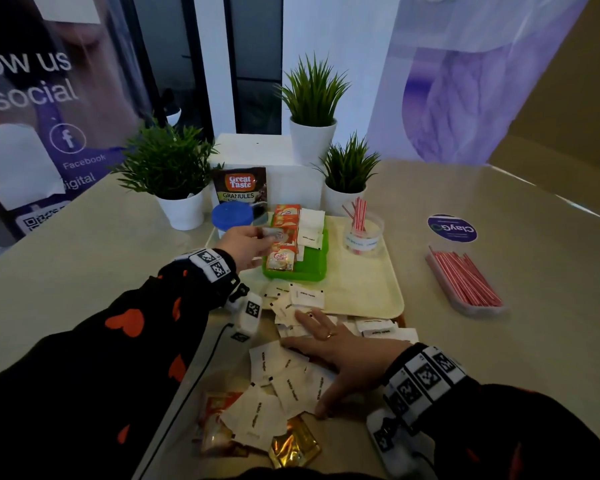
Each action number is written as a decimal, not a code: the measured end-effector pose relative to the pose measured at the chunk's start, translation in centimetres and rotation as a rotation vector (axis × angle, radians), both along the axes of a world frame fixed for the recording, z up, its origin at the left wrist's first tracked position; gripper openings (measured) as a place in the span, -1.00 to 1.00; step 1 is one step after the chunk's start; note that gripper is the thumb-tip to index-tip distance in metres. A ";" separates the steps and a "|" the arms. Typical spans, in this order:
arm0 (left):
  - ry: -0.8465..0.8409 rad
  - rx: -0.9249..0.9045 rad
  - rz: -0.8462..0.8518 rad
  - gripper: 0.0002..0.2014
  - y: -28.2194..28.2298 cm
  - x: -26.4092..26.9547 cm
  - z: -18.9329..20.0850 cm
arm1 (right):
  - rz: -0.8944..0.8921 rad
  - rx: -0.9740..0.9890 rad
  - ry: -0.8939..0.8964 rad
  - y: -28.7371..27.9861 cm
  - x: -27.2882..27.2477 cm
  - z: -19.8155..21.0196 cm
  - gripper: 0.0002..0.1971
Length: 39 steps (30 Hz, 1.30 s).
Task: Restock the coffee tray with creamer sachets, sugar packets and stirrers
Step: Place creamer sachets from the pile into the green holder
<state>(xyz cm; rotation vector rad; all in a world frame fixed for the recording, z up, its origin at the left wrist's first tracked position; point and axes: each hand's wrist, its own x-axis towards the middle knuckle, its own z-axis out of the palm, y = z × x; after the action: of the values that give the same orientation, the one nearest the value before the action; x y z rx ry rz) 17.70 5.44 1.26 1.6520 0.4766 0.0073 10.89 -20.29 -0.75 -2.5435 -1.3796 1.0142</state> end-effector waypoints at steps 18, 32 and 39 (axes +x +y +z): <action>-0.001 0.293 0.076 -0.64 -0.4 1.5 -0.5 | -0.001 0.034 -0.010 -0.2 -0.2 -0.6 0.09; -0.015 0.815 -0.123 -0.77 -1.6 2.0 -2.1 | 0.002 0.054 -0.025 -0.3 -0.1 -1.0 0.11; 0.039 1.100 -0.118 -0.47 -2.7 1.6 -2.2 | -0.003 0.065 -0.007 -0.4 0.1 -1.0 0.10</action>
<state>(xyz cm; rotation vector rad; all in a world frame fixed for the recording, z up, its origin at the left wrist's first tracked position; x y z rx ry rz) 19.30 2.69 -0.98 2.7601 0.4207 0.1771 10.95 -20.70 -1.77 -2.5046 -1.3869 0.9449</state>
